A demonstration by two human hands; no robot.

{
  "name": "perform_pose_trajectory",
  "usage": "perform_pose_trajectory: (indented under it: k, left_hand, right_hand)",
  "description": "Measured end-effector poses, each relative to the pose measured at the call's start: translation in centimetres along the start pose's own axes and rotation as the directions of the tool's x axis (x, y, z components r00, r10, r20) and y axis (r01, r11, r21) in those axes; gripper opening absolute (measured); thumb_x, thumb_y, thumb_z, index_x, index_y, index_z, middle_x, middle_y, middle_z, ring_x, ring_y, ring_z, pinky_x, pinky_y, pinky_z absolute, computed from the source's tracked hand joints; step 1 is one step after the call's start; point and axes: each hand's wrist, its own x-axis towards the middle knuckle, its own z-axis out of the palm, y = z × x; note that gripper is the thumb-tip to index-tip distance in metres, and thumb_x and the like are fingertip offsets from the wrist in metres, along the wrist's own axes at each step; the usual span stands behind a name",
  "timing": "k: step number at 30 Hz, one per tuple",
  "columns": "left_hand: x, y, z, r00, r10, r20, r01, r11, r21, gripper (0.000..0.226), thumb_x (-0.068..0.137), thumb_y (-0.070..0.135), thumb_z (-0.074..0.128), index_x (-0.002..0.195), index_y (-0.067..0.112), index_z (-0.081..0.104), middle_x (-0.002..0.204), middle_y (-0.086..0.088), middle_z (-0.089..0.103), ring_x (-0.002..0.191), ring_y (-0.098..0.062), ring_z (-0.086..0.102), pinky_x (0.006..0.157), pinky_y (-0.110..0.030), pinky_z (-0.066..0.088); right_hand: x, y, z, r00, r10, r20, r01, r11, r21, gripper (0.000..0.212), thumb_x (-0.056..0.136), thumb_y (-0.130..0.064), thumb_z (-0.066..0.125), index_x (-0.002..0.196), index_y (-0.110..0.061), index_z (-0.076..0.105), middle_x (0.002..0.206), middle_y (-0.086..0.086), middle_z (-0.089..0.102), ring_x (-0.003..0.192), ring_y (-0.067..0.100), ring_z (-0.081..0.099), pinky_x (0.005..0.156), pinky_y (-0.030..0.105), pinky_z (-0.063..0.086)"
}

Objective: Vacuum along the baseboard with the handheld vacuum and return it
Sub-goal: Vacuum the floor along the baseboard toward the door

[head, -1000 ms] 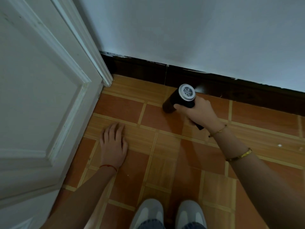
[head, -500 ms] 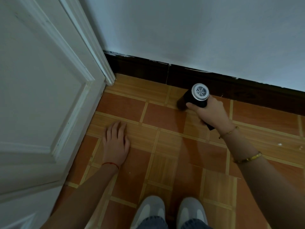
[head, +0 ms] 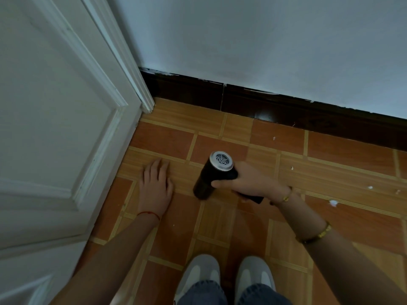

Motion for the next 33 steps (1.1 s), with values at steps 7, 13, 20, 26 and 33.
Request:
perform_pose_trajectory:
  k: [7,13,20,26,33]
  left_hand:
    - [0.2,0.0,-0.5,0.999,0.004,0.046,-0.004,1.0,-0.005,0.051,0.097,0.031,0.032,0.14,0.008,0.048,0.143,-0.018,0.049,0.133,-0.036,0.044,0.115,-0.059,0.031]
    - [0.3,-0.4,-0.9,0.997,0.01,0.078,-0.009,1.0,-0.021,0.052,0.096,0.032,0.034,0.14,0.008,0.049,0.143,-0.019,0.049,0.129,-0.038,0.044,0.112,-0.06,0.034]
    - [0.3,0.1,-1.1,0.997,-0.014,0.077,0.014,1.0,0.001,0.046,0.098,0.025,0.044,0.141,0.009,0.048,0.144,-0.018,0.048,0.132,-0.037,0.044,0.113,-0.059,0.034]
    - [0.4,2.3,-0.7,0.998,-0.043,0.054,0.047,0.997,-0.066,0.053,0.095,0.032,0.029,0.139,0.009,0.048,0.14,-0.017,0.05,0.131,-0.036,0.044,0.111,-0.057,0.035]
    - [2.6,3.9,0.0,0.997,0.063,0.032,-0.06,0.994,-0.094,0.049,0.094,0.027,0.033,0.138,0.011,0.049,0.141,-0.012,0.049,0.132,-0.033,0.044,0.111,-0.055,0.034]
  right_hand:
    - [-0.7,0.0,4.9,0.985,-0.172,0.015,0.173,0.977,-0.129,0.048,0.085,-0.047,0.068,0.127,-0.028,0.054,0.102,-0.012,0.066,0.082,-0.007,0.062,0.073,0.016,0.051]
    - [-0.6,-0.2,9.0,0.976,-0.18,0.122,0.182,0.983,-0.01,0.048,0.083,-0.044,0.072,0.126,-0.03,0.055,0.108,-0.016,0.061,0.104,0.007,0.059,0.094,0.028,0.049]
    - [-1.2,0.3,3.7,0.971,-0.153,-0.185,0.115,0.973,-0.198,0.05,0.088,-0.05,0.063,0.128,-0.023,0.053,0.093,-0.018,0.062,0.076,-0.01,0.06,0.064,0.007,0.043]
    - [-1.6,1.2,1.9,0.985,-0.08,-0.15,0.066,0.993,-0.098,0.038,0.087,-0.045,0.067,0.119,-0.031,0.051,0.09,-0.018,0.06,0.07,-0.007,0.058,0.065,0.014,0.047]
    - [-1.3,3.4,1.4,0.822,-0.074,-0.564,-0.012,0.989,-0.148,0.052,0.083,-0.052,0.067,0.121,-0.018,0.057,0.094,-0.01,0.068,0.081,0.004,0.063,0.069,0.02,0.051]
